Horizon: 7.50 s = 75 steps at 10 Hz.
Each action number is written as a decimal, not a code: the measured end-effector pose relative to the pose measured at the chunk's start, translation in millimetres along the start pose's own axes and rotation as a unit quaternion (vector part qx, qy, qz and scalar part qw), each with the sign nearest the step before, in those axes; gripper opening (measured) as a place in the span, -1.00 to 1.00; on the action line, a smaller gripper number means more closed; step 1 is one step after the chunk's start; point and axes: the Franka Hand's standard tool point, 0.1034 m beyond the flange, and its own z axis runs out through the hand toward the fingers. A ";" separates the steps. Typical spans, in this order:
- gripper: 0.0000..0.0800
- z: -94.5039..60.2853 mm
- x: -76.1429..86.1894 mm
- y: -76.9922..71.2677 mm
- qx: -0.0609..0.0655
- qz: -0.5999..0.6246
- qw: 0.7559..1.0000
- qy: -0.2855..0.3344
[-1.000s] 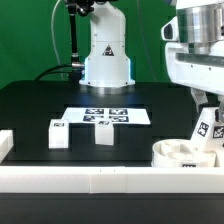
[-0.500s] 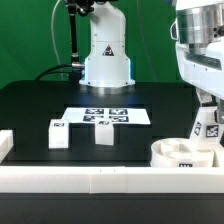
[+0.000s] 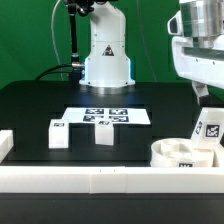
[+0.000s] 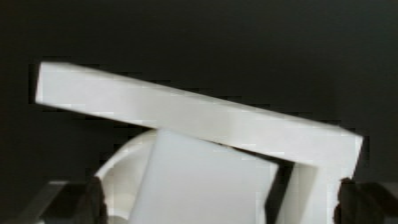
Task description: Assemble stool
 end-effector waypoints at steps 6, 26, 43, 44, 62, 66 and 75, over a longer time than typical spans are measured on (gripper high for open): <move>0.62 -8.7 -0.9 -2.4 -0.007 -0.286 0.958 0.008; 0.62 -7.7 5.3 0.4 -0.064 -0.903 0.424 0.035; -0.16 7.2 15.4 11.5 -0.087 -0.966 0.240 0.033; -0.16 7.2 15.4 11.5 -0.087 -0.966 0.241 0.034; -0.15 9.3 17.8 12.3 -0.006 -0.533 0.842 0.081; -0.15 9.1 19.0 12.4 0.008 -0.429 0.900 0.077; -0.15 11.1 11.9 9.5 0.039 -0.002 0.999 0.025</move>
Offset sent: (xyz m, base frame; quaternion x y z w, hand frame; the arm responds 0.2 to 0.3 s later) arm 0.0010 -0.0050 0.0129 -0.0378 0.0391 -0.3065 0.9503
